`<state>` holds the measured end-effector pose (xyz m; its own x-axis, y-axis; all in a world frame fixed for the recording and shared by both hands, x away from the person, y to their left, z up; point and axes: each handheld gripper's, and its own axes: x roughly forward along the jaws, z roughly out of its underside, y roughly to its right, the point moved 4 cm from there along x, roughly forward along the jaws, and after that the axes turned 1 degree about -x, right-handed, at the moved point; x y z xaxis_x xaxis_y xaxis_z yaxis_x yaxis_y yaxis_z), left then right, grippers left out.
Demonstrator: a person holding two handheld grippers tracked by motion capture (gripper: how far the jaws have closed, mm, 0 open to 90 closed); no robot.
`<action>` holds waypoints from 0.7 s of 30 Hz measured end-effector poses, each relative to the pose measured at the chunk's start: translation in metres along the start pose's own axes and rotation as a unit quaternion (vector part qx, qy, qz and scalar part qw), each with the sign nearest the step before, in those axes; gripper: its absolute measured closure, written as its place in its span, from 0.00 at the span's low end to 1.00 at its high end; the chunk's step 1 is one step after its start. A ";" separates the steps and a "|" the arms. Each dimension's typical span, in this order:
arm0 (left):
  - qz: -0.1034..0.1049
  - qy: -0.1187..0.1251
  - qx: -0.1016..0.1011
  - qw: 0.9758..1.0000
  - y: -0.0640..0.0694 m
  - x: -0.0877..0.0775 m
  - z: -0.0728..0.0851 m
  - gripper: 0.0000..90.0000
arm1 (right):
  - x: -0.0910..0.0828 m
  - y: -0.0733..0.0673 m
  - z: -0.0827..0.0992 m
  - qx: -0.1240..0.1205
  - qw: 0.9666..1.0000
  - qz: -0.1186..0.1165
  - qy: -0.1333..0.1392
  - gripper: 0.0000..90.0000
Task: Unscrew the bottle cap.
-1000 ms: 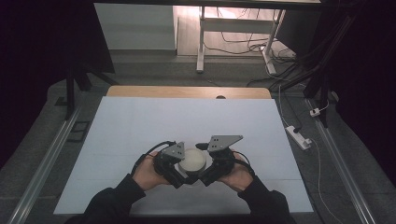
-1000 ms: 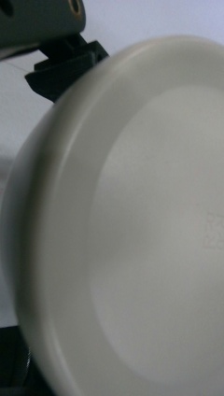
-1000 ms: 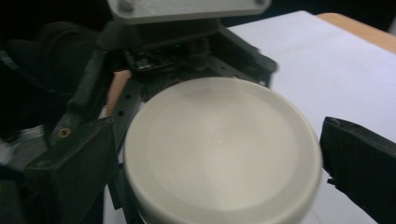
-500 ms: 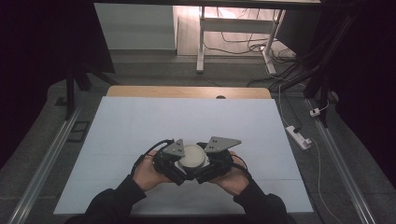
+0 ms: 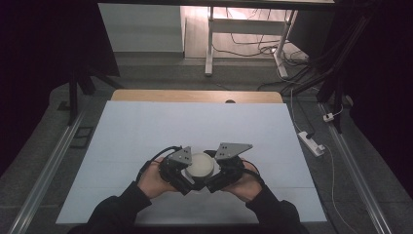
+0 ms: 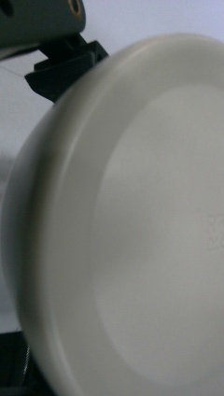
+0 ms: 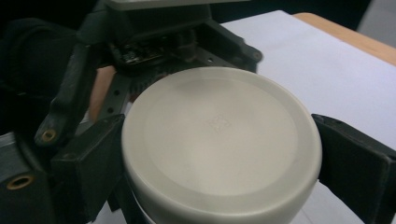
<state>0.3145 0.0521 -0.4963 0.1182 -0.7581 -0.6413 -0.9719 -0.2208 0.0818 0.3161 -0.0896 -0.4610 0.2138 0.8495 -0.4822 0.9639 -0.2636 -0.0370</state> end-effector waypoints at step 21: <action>0.000 0.000 0.010 1.000 0.004 0.000 -0.003 0.08 | -0.008 -0.001 -0.003 -0.015 0.999 -0.038 -0.003 0.00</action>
<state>0.3112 0.0492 -0.4940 0.1172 -0.7580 -0.6417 -0.9757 -0.2083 0.0678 0.3143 -0.0945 -0.4543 0.1389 0.8639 -0.4841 0.9817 -0.1843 -0.0472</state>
